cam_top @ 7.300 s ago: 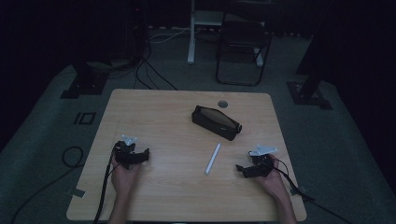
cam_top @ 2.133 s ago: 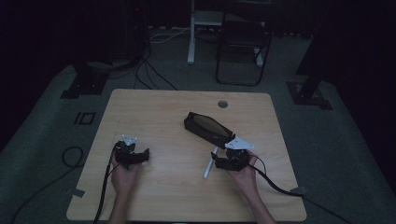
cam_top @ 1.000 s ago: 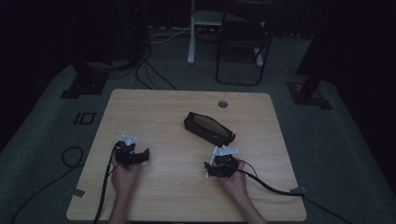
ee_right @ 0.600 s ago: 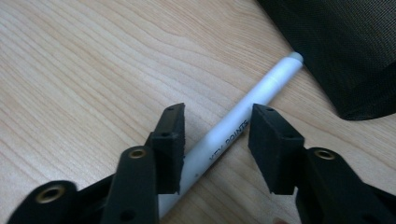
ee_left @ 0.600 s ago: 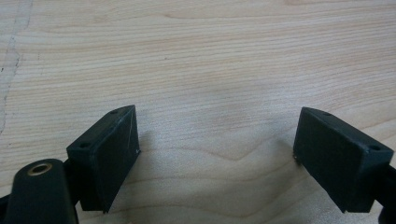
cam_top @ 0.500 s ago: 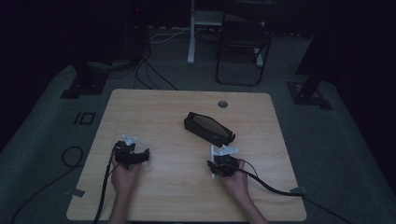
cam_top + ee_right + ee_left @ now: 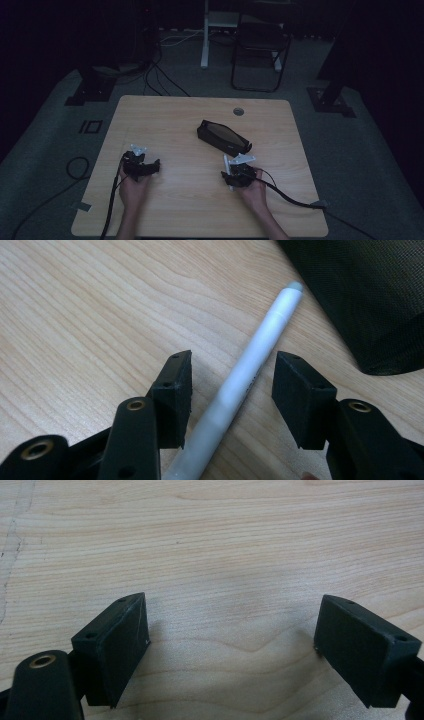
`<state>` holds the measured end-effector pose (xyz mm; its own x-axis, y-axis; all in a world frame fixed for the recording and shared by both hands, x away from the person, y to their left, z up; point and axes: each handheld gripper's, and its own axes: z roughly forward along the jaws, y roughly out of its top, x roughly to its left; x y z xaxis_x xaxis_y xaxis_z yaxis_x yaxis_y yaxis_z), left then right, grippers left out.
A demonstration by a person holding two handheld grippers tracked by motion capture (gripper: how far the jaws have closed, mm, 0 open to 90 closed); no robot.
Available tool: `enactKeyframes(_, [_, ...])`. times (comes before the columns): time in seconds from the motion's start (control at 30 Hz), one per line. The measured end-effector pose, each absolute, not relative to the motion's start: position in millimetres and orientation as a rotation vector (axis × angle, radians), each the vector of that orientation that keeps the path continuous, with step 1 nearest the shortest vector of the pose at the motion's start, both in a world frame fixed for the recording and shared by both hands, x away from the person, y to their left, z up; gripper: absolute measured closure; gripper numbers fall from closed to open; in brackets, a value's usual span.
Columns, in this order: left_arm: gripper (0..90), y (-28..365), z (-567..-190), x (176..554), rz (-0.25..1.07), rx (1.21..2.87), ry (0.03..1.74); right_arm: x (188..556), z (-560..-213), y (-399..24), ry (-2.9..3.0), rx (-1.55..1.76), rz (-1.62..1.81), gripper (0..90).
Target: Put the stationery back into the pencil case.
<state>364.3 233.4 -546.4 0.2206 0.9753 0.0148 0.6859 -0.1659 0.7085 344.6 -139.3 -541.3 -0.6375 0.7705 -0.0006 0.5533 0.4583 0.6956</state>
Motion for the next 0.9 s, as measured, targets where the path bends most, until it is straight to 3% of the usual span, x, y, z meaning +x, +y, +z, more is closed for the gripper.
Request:
enactKeyframes(0.23, [14.7,233,-546,364,0.651,1.925,1.527,349,-538,-147,2.414,1.145,0.939,68.6])
enactKeyframes(0.57, [14.7,233,-546,364,0.651,1.924,1.526,350,-537,-161,2.445,1.112,0.946,77.2])
enactKeyframes(0.9, [14.7,233,-546,364,0.649,1.925,1.526,350,-537,-161,2.447,1.109,0.952,78.0])
